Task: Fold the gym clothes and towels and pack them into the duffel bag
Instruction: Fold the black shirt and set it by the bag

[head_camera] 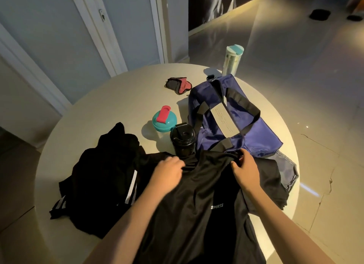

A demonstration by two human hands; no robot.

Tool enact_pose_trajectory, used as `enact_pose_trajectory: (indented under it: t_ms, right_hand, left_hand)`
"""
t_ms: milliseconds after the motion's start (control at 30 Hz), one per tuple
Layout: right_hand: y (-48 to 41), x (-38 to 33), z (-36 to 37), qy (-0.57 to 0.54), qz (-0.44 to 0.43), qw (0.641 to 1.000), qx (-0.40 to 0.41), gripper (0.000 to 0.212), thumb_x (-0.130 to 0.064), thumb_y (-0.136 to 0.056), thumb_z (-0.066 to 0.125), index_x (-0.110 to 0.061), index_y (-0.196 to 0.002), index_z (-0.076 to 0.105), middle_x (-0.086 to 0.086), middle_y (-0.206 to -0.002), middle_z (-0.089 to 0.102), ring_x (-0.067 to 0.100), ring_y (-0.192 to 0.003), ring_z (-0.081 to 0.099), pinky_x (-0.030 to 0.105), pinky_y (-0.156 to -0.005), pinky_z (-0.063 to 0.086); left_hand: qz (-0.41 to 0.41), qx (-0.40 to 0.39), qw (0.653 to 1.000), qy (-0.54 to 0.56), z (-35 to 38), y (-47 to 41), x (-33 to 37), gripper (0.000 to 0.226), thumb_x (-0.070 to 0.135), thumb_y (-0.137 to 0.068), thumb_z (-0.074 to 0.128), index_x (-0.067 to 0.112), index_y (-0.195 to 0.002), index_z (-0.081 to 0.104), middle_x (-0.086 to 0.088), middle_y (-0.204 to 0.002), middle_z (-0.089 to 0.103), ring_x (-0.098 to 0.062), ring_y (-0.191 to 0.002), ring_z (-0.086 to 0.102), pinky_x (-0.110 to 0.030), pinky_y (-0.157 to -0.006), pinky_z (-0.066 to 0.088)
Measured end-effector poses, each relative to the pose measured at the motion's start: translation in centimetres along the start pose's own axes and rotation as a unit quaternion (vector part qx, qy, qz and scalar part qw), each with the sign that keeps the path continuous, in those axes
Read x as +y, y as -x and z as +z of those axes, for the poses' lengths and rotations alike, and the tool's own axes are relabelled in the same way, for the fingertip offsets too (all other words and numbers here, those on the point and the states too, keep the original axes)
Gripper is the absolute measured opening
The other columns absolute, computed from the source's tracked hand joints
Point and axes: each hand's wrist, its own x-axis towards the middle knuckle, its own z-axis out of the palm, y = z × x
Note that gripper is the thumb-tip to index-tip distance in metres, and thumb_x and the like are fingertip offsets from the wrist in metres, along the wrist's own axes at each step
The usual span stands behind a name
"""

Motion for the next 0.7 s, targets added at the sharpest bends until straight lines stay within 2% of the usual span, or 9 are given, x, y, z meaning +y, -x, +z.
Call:
enact_pose_trajectory:
  t_ms: [100, 267, 367, 500, 633, 700]
  right_hand:
    - [1.2, 1.7, -0.9, 0.022, 0.009, 1.000, 0.021, 0.064, -0.013, -0.079, 0.063, -0.013, -0.139, 0.040, 0.010, -0.132, 0.051, 0.029, -0.120, 0.048, 0.042, -0.095, 0.046]
    - [3.2, 4.5, -1.6, 0.179, 0.042, 0.983, 0.011, 0.059, -0.032, -0.076, 0.069, -0.012, -0.127, 0.048, 0.011, -0.126, 0.052, 0.031, -0.113, 0.049, 0.042, -0.087, 0.043]
    - [4.3, 5.4, -1.2, 0.233, 0.049, 0.971, 0.006, 0.065, -0.036, -0.074, 0.072, -0.010, -0.128, 0.047, 0.011, -0.125, 0.051, 0.032, -0.112, 0.051, 0.043, -0.088, 0.041]
    - [5.0, 6.8, -0.5, 0.257, 0.012, 0.966, 0.016, 0.062, -0.035, -0.068, 0.076, -0.006, -0.118, 0.053, 0.013, -0.116, 0.058, 0.035, -0.102, 0.057, 0.043, -0.083, 0.044]
    - [5.9, 7.7, -0.1, 0.262, -0.021, 0.965, 0.011, 0.074, -0.044, -0.067, 0.079, -0.004, -0.123, 0.054, 0.019, -0.130, 0.053, 0.037, -0.114, 0.055, 0.048, -0.091, 0.046]
    - [6.3, 8.0, 0.0, 0.281, -0.027, 0.959, 0.021, 0.062, -0.041, -0.064, 0.081, -0.007, -0.111, 0.061, 0.021, -0.125, 0.055, 0.039, -0.111, 0.055, 0.052, -0.092, 0.044]
  left_hand:
    - [0.038, -0.039, 0.997, 0.051, 2.3, -2.0, 4.3, 0.032, 0.023, -0.096, 0.045, 0.020, -0.127, 0.053, 0.002, -0.128, 0.050, -0.020, -0.120, 0.043, -0.037, -0.100, 0.037]
    - [0.099, -0.051, 0.994, 0.000, 3.9, -5.3, 8.4, 0.045, 0.023, -0.097, 0.044, 0.023, -0.142, 0.038, 0.004, -0.151, 0.029, -0.019, -0.137, 0.026, -0.038, -0.110, 0.025]
    - [0.090, -0.033, 0.994, -0.044, 4.3, -6.6, 9.3, 0.044, 0.025, -0.098, 0.044, 0.022, -0.141, 0.038, -0.001, -0.152, 0.026, -0.023, -0.138, 0.025, -0.039, -0.110, 0.023]
    - [0.080, -0.028, 0.995, -0.051, 4.2, -7.5, 9.5, 0.041, 0.027, -0.097, 0.046, 0.019, -0.137, 0.041, -0.003, -0.148, 0.031, -0.024, -0.136, 0.028, -0.040, -0.109, 0.025]
    - [0.083, -0.030, 0.995, -0.056, 4.1, -7.5, 9.6, 0.041, 0.027, -0.097, 0.047, 0.019, -0.136, 0.040, -0.004, -0.146, 0.031, -0.024, -0.136, 0.029, -0.039, -0.108, 0.026]
    - [0.086, -0.034, 0.994, -0.055, 4.2, -7.6, 9.5, 0.041, 0.026, -0.097, 0.047, 0.019, -0.137, 0.040, -0.004, -0.146, 0.031, -0.024, -0.136, 0.029, -0.039, -0.108, 0.026]
